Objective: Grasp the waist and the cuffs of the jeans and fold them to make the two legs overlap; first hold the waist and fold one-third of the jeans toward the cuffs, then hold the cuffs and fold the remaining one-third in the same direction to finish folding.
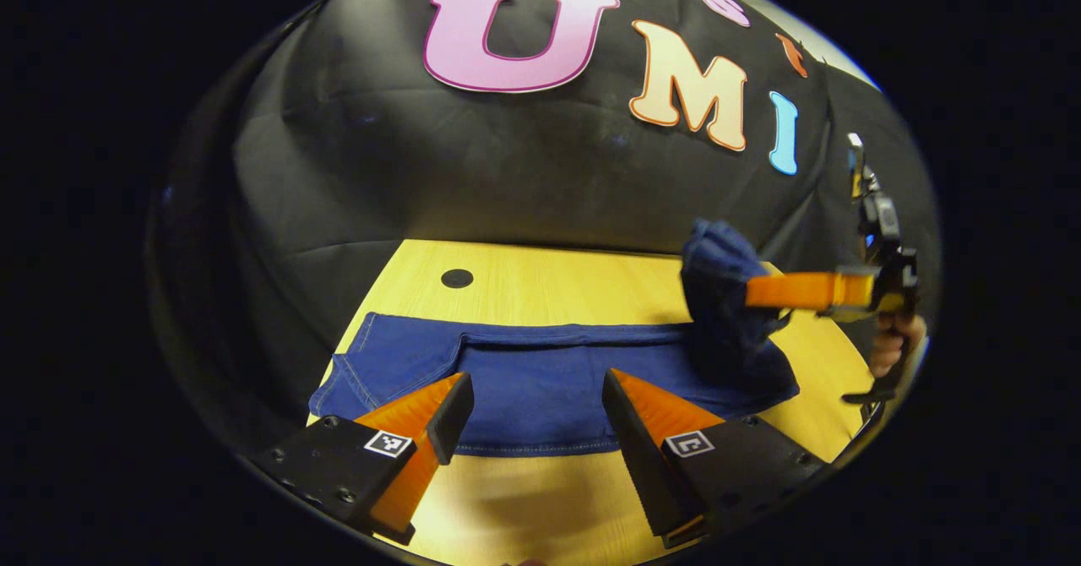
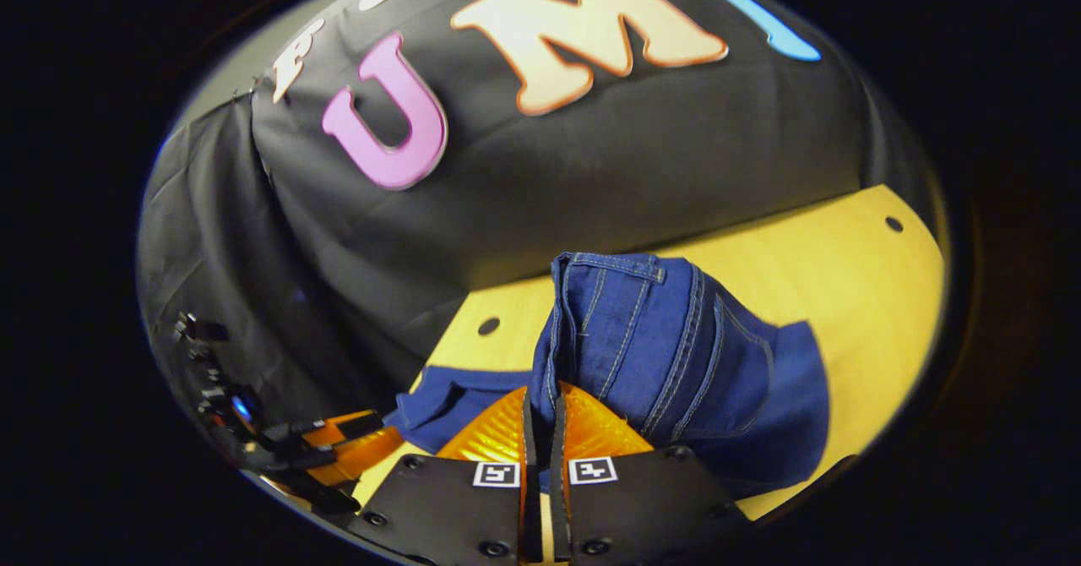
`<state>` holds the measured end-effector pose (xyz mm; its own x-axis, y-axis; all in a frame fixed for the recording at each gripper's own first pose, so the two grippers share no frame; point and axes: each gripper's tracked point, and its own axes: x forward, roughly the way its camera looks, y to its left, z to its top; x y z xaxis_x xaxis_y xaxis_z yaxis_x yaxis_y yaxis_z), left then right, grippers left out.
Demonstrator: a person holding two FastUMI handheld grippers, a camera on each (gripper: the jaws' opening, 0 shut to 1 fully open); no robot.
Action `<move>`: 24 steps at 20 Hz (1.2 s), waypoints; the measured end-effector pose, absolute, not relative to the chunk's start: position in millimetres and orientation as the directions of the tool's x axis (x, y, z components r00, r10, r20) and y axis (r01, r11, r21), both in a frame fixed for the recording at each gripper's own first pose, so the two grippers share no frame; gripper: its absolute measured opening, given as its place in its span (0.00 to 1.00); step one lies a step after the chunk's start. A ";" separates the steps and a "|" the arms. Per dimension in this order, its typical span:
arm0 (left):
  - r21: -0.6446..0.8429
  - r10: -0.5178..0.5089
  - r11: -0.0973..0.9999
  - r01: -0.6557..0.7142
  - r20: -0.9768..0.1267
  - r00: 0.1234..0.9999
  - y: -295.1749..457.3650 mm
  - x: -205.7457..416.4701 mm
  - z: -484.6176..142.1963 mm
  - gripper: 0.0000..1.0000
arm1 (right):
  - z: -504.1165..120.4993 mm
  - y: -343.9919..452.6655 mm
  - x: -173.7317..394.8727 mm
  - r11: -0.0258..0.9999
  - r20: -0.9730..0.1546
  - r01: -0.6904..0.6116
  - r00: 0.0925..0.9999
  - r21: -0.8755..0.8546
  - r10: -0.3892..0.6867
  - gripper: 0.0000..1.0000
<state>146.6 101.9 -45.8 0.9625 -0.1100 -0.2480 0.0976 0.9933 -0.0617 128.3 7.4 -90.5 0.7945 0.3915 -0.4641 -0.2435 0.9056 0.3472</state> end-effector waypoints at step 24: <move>-0.147 0.060 0.980 -0.132 -0.412 0.909 224.0 125.4 -137.4 0.94 | -124.3 -4.1 119.8 0.971 -0.618 -0.227 0.755 0.069 0.221 0.17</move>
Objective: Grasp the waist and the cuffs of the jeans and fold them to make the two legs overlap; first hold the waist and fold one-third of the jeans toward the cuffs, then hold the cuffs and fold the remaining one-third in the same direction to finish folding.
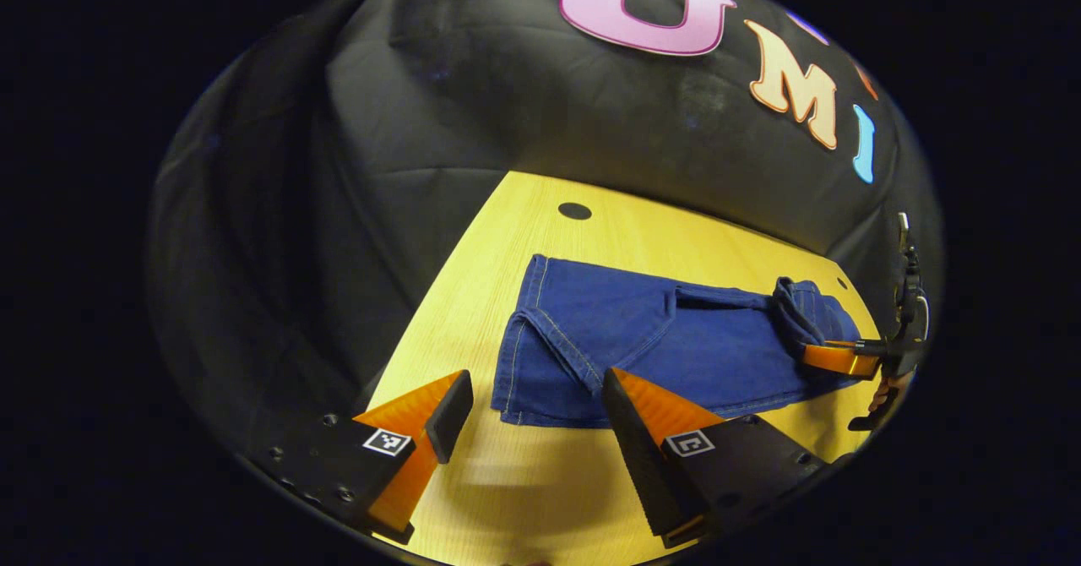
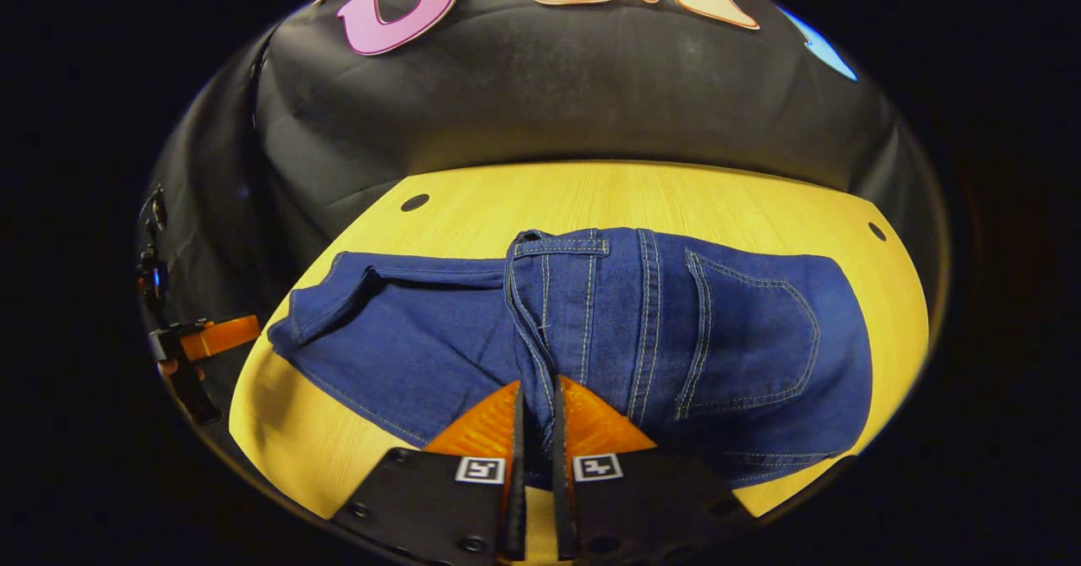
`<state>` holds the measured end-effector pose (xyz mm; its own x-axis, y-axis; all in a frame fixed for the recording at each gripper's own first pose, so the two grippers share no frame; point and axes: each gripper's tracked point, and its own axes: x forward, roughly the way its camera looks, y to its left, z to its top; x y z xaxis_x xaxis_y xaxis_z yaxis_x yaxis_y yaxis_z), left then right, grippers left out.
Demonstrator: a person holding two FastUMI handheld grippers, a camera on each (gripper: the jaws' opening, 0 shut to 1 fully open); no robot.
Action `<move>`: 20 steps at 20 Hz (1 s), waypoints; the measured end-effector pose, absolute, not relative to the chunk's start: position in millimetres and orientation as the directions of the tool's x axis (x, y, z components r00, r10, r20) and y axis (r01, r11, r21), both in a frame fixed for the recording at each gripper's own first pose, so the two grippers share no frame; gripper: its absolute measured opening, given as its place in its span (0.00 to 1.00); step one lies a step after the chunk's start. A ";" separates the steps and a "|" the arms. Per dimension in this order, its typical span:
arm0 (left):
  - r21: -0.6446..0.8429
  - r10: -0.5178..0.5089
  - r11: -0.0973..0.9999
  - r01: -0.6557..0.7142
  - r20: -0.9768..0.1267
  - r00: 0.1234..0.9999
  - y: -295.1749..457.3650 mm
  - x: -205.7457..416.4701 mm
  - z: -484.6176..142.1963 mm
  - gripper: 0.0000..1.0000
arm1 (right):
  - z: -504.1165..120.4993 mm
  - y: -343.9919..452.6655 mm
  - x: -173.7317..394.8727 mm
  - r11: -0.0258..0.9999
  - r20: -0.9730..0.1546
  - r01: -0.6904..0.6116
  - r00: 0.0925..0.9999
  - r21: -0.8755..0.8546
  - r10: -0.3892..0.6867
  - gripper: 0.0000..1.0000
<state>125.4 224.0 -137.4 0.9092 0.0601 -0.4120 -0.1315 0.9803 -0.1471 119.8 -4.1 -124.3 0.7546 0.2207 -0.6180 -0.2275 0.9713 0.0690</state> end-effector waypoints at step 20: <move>-0.099 0.150 0.971 -0.215 -0.446 0.883 233.4 139.8 -176.4 0.60 | -46.4 -103.4 68.4 0.984 -0.526 0.014 0.847 0.178 0.083 0.98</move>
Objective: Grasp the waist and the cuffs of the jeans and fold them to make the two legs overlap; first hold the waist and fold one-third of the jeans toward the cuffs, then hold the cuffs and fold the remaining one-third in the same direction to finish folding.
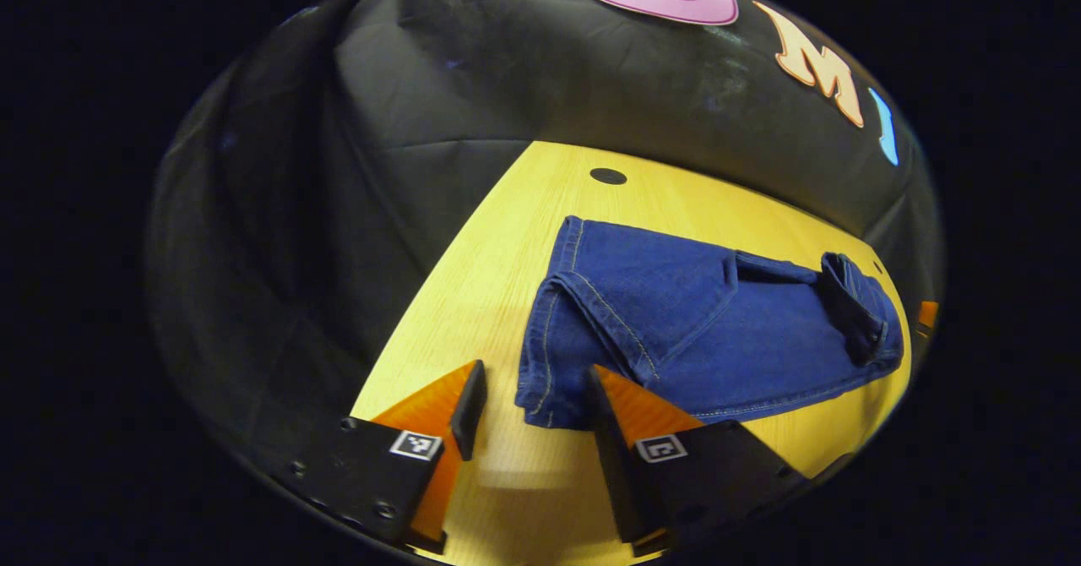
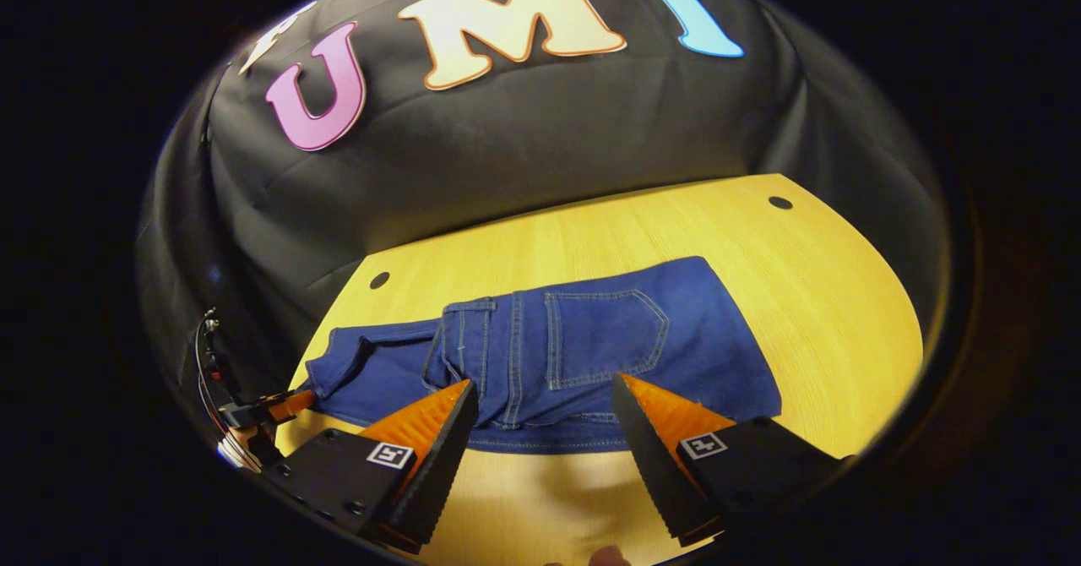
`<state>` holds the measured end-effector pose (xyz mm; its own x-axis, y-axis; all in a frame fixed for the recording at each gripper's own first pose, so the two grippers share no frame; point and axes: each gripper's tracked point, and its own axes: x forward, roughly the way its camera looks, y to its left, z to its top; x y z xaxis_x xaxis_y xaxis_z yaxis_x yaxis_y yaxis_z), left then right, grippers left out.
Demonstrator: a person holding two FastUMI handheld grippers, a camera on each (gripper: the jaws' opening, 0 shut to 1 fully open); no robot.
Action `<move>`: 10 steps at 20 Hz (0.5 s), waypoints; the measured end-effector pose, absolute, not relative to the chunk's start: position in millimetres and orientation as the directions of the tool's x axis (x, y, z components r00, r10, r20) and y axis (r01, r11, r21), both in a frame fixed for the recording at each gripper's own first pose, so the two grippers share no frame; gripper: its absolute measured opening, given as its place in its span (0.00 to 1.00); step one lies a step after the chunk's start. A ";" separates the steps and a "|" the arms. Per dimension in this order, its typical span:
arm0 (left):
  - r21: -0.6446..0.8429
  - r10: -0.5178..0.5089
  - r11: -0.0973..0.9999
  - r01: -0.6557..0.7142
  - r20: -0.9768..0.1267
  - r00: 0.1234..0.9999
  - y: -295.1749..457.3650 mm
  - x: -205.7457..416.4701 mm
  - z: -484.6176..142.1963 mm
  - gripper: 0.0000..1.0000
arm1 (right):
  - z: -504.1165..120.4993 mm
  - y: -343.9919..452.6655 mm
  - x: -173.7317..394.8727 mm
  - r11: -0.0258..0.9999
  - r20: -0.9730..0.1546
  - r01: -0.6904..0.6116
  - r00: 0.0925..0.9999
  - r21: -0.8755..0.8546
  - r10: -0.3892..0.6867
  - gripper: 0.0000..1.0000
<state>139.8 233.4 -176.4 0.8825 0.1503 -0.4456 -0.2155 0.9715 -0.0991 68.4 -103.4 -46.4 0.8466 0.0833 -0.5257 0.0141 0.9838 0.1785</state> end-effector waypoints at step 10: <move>-0.200 0.101 0.960 -0.196 -0.406 0.908 217.1 141.3 -167.8 0.00 | -33.8 -118.3 55.0 0.982 -0.509 0.040 0.858 0.186 0.062 0.98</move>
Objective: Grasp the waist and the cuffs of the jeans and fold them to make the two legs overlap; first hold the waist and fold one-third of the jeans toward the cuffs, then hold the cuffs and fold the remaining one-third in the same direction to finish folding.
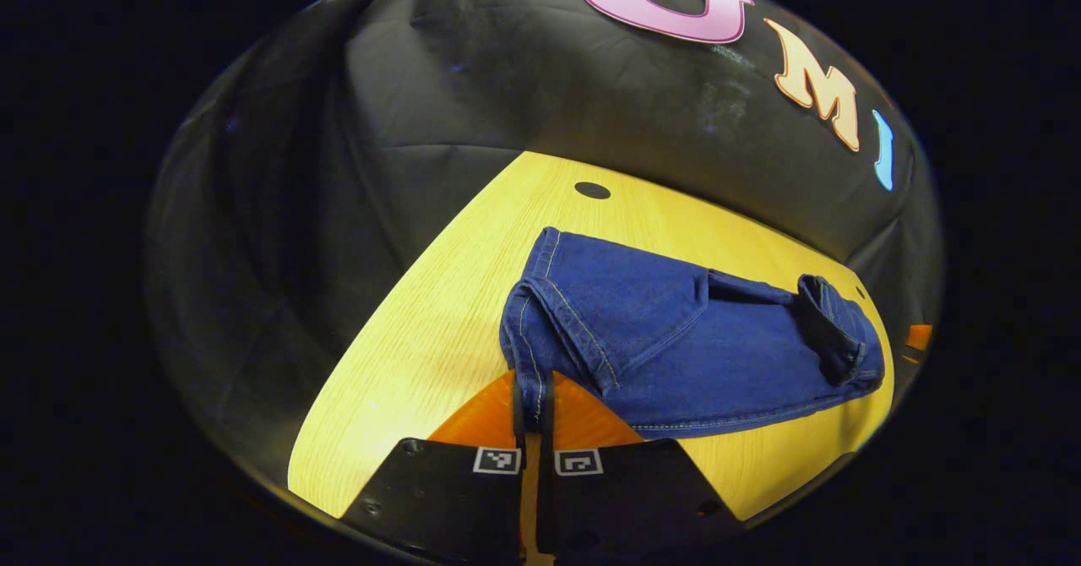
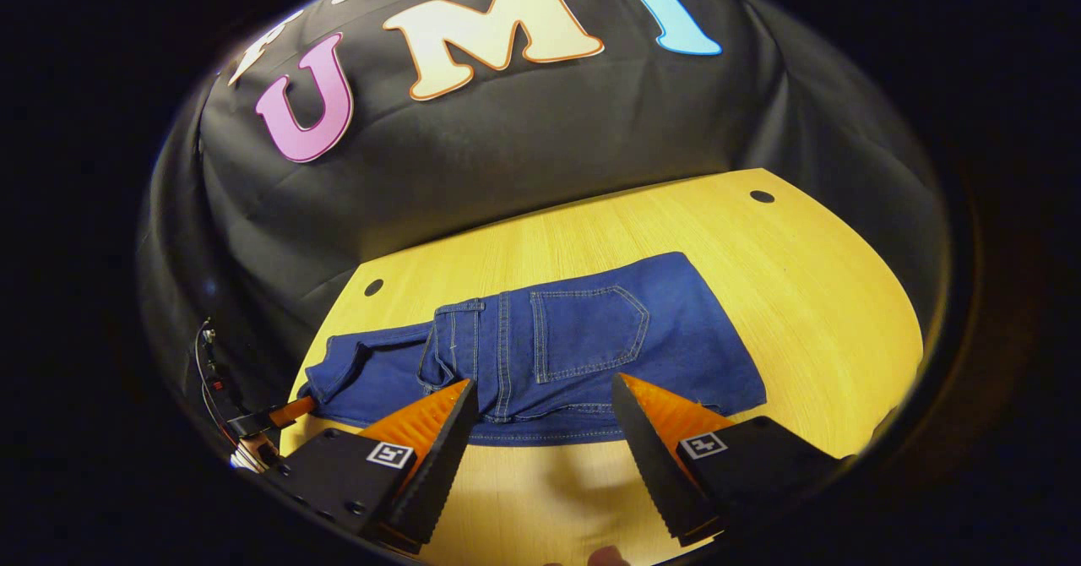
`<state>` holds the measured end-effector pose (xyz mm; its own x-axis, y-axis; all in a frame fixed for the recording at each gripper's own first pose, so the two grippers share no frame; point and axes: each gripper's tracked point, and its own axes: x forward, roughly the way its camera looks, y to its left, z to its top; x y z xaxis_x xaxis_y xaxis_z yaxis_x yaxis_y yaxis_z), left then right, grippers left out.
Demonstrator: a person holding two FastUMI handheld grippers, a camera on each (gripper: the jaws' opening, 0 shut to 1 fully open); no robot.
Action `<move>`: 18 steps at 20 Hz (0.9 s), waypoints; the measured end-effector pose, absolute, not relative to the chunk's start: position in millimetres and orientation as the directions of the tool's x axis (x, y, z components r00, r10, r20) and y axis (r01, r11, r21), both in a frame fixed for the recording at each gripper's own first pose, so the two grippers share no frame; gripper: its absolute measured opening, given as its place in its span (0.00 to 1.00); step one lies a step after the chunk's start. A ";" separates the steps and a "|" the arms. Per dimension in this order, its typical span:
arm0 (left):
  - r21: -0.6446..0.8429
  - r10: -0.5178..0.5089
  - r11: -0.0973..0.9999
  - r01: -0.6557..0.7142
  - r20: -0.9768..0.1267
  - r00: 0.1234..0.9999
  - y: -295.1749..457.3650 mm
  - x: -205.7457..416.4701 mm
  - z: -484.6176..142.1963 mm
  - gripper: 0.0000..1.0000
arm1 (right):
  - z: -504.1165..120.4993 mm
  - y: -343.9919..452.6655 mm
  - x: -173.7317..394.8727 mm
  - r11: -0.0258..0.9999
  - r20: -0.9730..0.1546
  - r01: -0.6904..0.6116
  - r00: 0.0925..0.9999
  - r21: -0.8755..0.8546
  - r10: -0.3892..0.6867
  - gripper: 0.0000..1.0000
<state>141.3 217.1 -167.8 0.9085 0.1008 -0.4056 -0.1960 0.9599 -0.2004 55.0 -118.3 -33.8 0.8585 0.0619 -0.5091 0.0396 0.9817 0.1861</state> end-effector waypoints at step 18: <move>-0.298 -0.049 0.955 -0.015 -0.206 0.977 33.3 179.1 -2.9 0.00 | -5.3 -266.3 42.4 0.972 -0.494 0.014 0.863 0.236 0.107 0.98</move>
